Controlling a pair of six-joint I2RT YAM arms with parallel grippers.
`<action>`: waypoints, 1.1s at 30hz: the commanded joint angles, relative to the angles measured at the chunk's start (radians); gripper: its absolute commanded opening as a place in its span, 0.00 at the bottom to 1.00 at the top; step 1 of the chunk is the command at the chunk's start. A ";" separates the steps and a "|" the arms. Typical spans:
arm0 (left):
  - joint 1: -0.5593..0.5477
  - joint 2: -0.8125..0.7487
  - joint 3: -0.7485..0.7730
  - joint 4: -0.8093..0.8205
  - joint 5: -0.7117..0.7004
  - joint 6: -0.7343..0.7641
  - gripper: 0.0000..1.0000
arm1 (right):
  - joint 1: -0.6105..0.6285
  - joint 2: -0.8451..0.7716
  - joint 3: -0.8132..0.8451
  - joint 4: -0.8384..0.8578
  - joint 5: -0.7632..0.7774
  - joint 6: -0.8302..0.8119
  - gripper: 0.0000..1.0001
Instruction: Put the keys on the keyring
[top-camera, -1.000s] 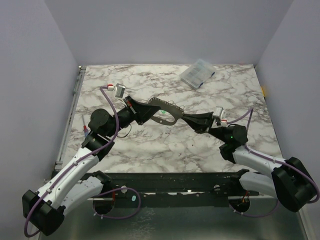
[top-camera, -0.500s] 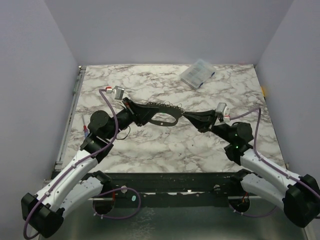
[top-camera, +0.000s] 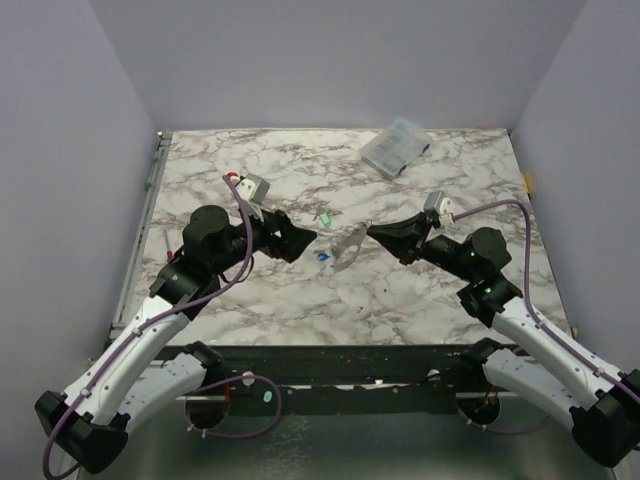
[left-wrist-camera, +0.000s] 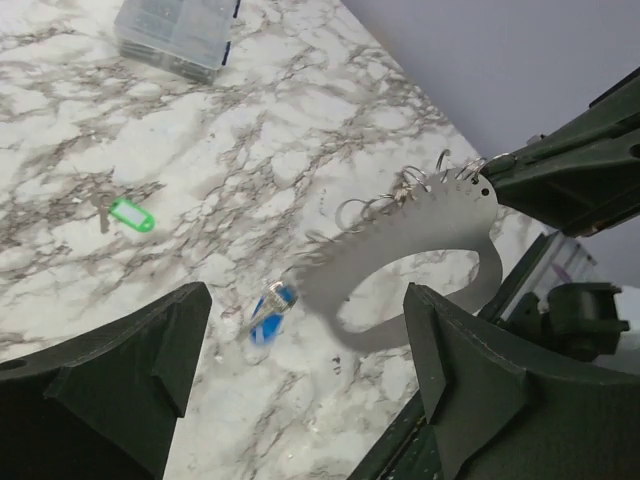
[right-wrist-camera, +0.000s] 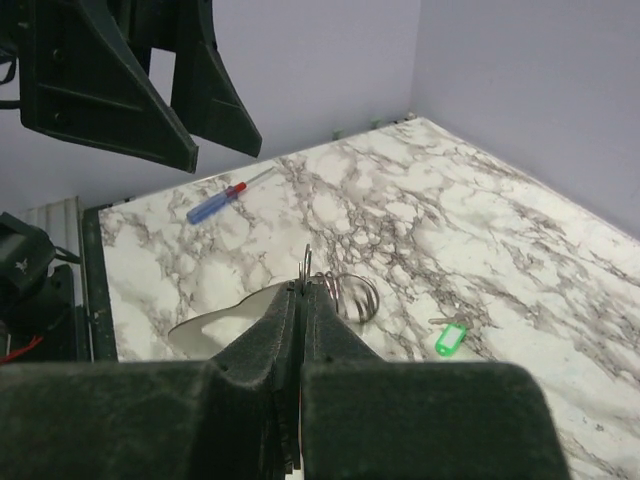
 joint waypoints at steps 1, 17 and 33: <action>0.003 0.032 0.109 -0.252 -0.008 0.237 0.88 | 0.005 -0.011 0.052 -0.106 0.007 0.001 0.01; 0.002 0.003 0.045 -0.065 0.337 0.465 0.85 | 0.006 0.017 0.050 -0.098 -0.240 0.006 0.01; 0.000 -0.025 -0.214 0.492 0.548 0.390 0.57 | 0.006 0.080 0.062 -0.090 -0.467 0.045 0.01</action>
